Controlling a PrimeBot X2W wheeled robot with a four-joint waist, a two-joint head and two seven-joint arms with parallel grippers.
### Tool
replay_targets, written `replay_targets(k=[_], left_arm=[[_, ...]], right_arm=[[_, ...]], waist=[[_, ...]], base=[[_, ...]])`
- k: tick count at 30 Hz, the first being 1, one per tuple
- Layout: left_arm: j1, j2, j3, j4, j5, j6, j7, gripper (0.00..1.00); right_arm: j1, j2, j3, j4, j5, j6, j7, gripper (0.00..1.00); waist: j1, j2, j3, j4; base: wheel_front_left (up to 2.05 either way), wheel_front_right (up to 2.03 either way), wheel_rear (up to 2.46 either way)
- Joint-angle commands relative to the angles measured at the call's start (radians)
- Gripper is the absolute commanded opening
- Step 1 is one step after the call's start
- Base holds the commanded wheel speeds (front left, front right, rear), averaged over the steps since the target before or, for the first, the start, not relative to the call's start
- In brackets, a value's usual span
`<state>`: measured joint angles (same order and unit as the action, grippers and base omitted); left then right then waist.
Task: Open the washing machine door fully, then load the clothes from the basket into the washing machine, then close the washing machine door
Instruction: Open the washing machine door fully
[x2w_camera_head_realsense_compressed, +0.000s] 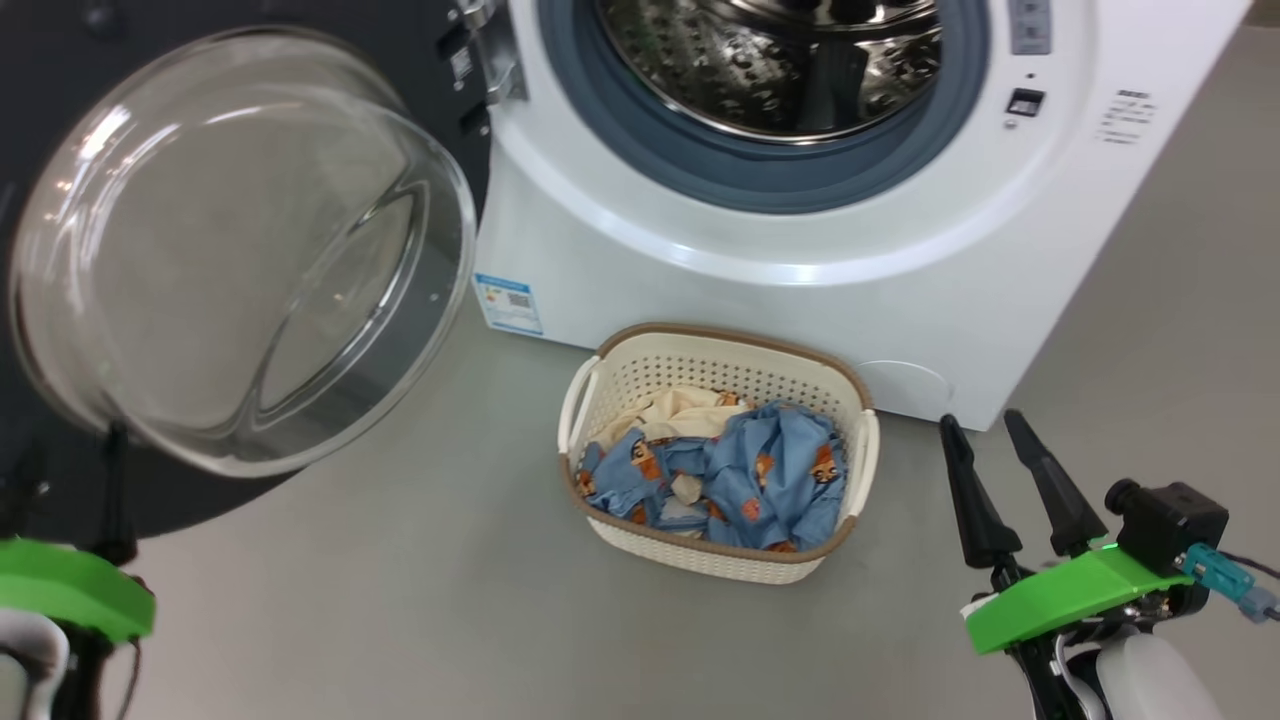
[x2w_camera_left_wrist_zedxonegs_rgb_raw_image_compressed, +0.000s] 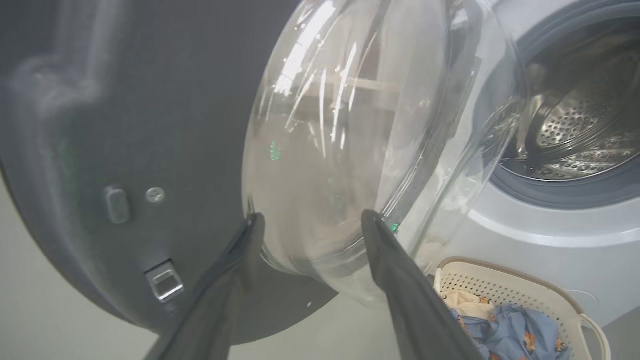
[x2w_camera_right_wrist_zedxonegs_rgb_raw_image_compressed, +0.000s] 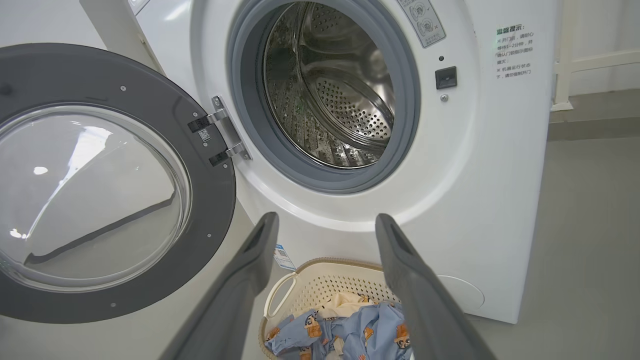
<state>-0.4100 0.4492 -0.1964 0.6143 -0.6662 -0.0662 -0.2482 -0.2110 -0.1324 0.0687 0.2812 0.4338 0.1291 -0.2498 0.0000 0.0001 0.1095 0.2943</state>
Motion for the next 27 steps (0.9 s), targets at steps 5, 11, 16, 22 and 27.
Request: replay_targets(k=[5, 11, 16, 22, 27], left_arm=[[0.113, 0.006, 0.087, -0.201, 0.004, 0.066, -0.013, 1.0], [0.209, -0.044, 0.095, -0.347, 0.034, 0.106, -0.013, 1.0], [0.252, -0.089, 0.09, -0.427, 0.077, 0.132, -0.013, 1.0], [0.287, -0.138, 0.097, -0.474, 0.107, 0.132, -0.013, 1.0], [0.299, -0.165, 0.105, -0.483, 0.138, 0.12, -0.013, 1.0]], right_arm=[[0.015, -0.002, 0.04, -0.027, 0.0, 0.002, -0.012, 1.0], [0.018, -0.014, 0.063, -0.025, -0.001, 0.002, -0.012, 1.0], [0.016, -0.024, 0.077, -0.025, -0.005, 0.002, -0.012, 1.0], [0.006, -0.036, 0.092, -0.03, -0.018, 0.002, -0.012, 1.0], [-0.009, -0.041, 0.103, -0.037, -0.036, 0.002, -0.012, 1.0]], waist=[[0.0, -0.0001, -0.034, -0.073], [0.0, -0.0001, -0.047, -0.139], [0.0, -0.0001, -0.054, -0.197], [0.0, -0.0001, -0.057, -0.268], [0.0, -0.0001, -0.057, -0.32]], base=[[0.0, 0.0, 0.0], [0.0, 0.0, 0.0], [0.0, 0.0, 0.0], [0.0, 0.0, 0.0], [0.0, 0.0, 0.0]])
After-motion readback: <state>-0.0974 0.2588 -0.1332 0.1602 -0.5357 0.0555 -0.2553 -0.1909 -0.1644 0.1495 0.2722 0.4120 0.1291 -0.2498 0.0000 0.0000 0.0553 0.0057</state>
